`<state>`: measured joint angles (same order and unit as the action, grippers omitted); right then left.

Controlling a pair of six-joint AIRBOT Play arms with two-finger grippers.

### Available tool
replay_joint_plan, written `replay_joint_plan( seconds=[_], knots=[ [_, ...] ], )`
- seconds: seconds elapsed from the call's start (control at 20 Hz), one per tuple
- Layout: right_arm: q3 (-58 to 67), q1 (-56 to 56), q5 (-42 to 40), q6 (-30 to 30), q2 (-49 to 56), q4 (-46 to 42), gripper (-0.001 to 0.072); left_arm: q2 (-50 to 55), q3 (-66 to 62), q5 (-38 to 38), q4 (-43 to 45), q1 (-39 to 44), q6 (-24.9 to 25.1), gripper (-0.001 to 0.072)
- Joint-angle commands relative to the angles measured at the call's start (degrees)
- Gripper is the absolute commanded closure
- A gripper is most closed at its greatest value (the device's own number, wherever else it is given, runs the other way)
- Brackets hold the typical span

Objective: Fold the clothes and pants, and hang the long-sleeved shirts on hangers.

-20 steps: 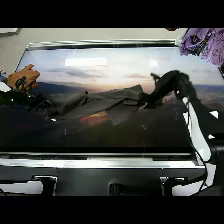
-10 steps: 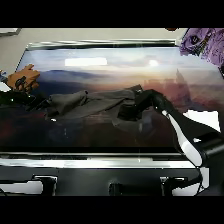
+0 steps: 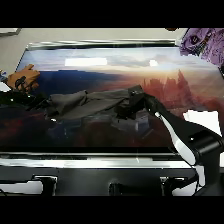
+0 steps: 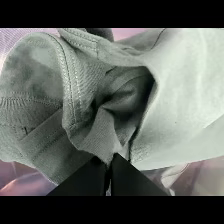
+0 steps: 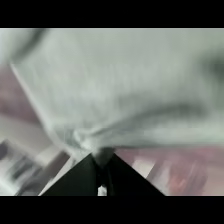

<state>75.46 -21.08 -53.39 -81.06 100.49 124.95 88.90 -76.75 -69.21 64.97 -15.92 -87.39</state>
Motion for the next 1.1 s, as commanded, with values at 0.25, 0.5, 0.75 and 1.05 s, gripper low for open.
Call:
replay_joint_plan(
  seconds=[0.25, 0.5, 0.75, 1.05],
  knots=[
    [22.43, 13.33, -4.48, 1.62, -13.11, -1.46, 0.0677, -7.65, -15.76, -3.23, 0.07, -1.42, 2.58, 0.0686],
    [36.74, 26.86, -14.08, 1.57, -29.35, -6.56, 0.0676, -21.42, -32.15, -3.37, 0.79, -6.45, 2.08, 0.0686],
    [38.64, 33.14, -20.94, 0.59, -45.05, -16.31, 0.0676, -36.79, -34.21, -5.25, 15.93, -11.67, -9.01, 0.0686],
    [38.62, 33.14, -21.59, 3.98, -42.07, -15.74, 0.0676, -38.07, -31.45, -10.88, 17.55, -11.85, -9.99, 0.0686]
  ],
)
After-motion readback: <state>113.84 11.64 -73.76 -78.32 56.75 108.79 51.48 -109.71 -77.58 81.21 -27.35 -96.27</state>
